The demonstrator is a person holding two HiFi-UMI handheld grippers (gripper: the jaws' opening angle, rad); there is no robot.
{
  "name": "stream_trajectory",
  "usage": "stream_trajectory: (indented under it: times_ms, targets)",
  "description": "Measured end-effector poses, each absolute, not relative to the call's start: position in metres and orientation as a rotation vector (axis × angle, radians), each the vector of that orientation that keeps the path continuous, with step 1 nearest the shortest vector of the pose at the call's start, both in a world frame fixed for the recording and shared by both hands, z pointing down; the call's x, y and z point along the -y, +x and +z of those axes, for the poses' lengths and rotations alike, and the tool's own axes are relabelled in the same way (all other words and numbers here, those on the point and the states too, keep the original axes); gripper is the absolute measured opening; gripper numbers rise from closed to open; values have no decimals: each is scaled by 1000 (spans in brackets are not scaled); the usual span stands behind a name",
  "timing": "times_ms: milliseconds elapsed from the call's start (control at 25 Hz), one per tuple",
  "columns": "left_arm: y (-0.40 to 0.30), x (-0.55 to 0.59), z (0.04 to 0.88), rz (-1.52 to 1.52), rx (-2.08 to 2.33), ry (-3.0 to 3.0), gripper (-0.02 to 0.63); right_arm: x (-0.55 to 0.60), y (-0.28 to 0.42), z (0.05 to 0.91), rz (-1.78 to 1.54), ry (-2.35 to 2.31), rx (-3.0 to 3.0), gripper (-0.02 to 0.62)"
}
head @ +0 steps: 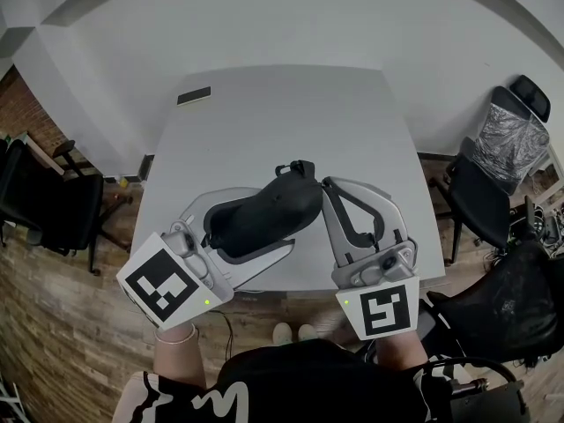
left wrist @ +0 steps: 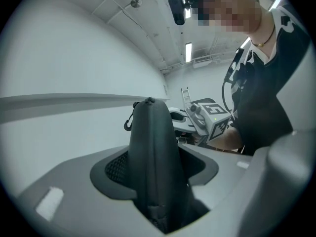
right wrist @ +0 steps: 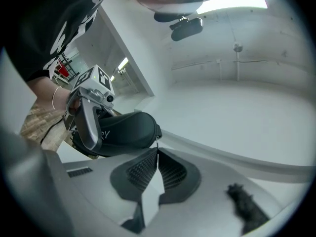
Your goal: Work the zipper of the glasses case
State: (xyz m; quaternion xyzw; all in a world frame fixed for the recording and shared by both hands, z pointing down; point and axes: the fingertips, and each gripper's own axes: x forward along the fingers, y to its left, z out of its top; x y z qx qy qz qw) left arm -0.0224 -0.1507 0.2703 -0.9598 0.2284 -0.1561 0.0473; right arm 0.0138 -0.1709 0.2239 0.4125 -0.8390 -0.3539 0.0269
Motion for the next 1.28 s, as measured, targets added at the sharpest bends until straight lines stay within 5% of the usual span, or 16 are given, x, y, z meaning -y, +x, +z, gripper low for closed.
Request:
stream_trajectory:
  times_ms: [320, 1280]
  targets:
    - [-19, 188, 309, -271, -760, -2873, 275, 206, 14, 262, -872, 1302, 2563, 6]
    - [-22, 192, 316, -26, -526, -3043, 265, 198, -17, 254, -1136, 1164, 2368, 5]
